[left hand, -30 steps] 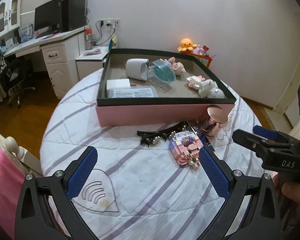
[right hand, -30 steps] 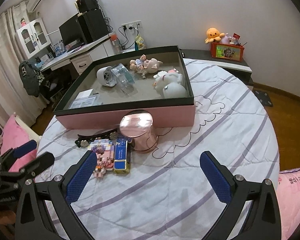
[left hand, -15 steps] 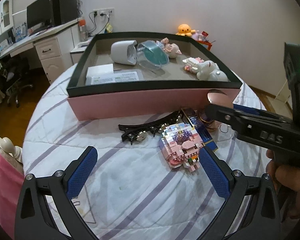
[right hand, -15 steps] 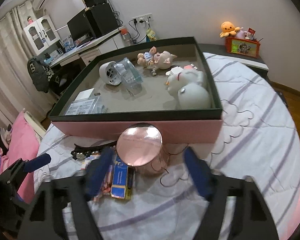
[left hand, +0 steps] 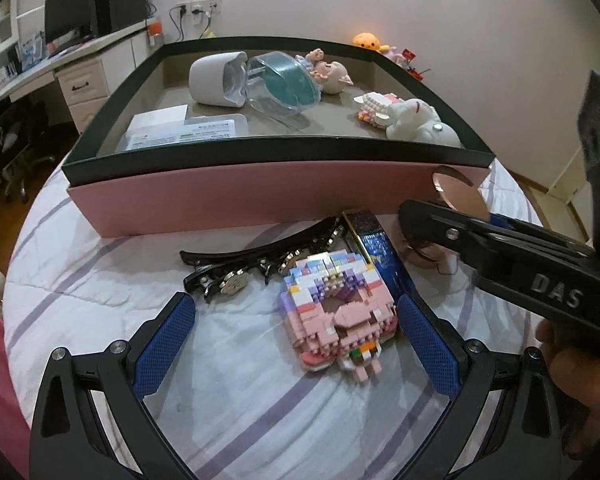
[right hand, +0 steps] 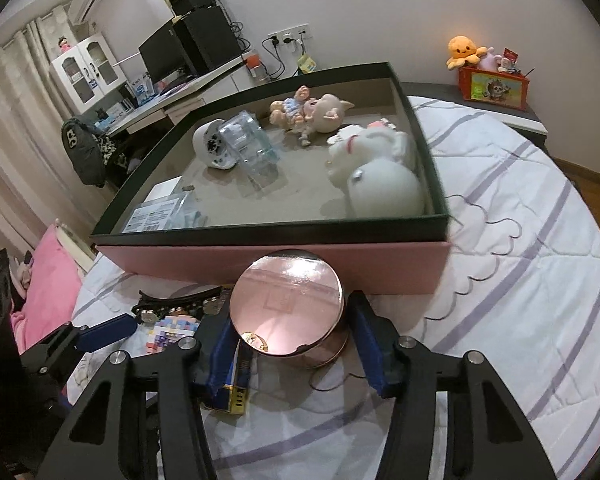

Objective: Organize rigid objects
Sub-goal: 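Grasp the rose-gold cylinder with the right tool while the left tool grasps the pink block figure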

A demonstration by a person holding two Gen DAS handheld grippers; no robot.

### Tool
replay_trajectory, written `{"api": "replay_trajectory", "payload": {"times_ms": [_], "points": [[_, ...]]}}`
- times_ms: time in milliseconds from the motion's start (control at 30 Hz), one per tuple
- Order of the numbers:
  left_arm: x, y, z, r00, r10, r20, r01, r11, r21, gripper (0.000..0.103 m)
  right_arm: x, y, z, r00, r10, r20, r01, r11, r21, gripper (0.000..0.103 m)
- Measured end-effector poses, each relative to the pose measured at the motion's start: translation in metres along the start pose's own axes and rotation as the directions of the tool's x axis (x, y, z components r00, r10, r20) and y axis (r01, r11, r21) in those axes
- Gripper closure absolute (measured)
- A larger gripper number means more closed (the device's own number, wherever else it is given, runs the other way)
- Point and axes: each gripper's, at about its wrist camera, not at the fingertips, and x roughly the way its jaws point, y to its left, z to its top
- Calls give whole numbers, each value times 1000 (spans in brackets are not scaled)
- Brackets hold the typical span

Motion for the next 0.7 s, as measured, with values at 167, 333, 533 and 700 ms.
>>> {"api": "replay_trajectory", "payload": {"times_ms": [167, 333, 533, 700], "points": [[1, 8, 2, 1000, -14, 23, 15, 999, -33, 10, -1, -7, 2, 1000, -8, 2, 8, 1000, 11, 49], [-6, 8, -5, 999, -26, 39, 26, 1000, -7, 15, 0, -8, 2, 1000, -15, 1, 15, 1000, 6, 49], [2, 8, 1, 1000, -8, 30, 8, 1000, -4, 9, 0, -4, 3, 1000, -31, -2, 31, 1000, -2, 49], [1, 9, 1, 999, -25, 37, 25, 1000, -1, 15, -1, -2, 2, 999, -43, -5, 43, 999, -6, 49]]}}
